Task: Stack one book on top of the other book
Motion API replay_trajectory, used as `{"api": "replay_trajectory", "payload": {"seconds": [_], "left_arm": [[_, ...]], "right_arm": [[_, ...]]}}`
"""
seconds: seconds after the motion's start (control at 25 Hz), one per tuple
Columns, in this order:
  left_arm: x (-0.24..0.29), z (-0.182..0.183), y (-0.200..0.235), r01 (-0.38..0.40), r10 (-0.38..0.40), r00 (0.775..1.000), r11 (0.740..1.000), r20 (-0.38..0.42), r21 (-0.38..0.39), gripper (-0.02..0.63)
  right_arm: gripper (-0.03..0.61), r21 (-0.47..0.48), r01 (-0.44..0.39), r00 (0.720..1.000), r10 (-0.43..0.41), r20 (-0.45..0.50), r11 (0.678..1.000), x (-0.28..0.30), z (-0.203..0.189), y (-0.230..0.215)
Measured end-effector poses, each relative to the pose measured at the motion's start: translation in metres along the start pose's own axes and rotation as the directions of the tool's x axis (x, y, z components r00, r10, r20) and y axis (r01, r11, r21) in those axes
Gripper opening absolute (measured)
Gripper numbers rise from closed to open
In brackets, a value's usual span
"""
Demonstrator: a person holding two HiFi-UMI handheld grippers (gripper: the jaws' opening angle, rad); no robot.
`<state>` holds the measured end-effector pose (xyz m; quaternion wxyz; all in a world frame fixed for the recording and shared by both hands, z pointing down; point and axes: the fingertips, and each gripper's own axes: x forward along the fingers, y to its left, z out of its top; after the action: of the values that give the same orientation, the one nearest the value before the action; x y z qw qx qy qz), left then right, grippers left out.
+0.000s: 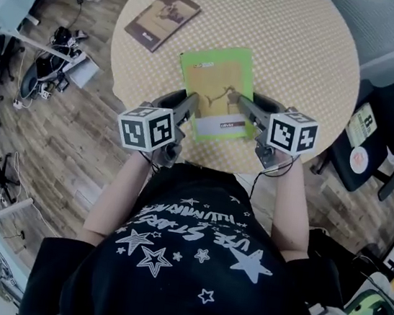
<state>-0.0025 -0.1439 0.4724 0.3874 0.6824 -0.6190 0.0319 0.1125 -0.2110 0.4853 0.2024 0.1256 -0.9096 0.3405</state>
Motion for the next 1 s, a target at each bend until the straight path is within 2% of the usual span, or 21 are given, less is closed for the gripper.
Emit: {"api": "replay_trajectory", "payload": {"seconds": [0.32,0.6,1.0], "left_arm": [[0.013,0.019,0.007,0.018,-0.018,1.000,0.999,-0.017,0.033,0.123],[0.027,0.041,0.034,0.127,-0.123,0.990,0.990,-0.070,0.065,0.123],[0.008,0.091,0.115,0.243,-0.229,0.965,0.964,-0.124,0.109,0.123]], "right_arm": [[0.143,0.031,0.016,1.000,-0.016,0.004,0.999,0.010,0.010,-0.009],[0.143,0.073,0.132,0.988,-0.137,0.071,0.989,0.030,0.025,-0.006],[0.143,0.146,0.230,0.959,-0.250,0.136,0.962,0.106,0.047,0.039]]}}
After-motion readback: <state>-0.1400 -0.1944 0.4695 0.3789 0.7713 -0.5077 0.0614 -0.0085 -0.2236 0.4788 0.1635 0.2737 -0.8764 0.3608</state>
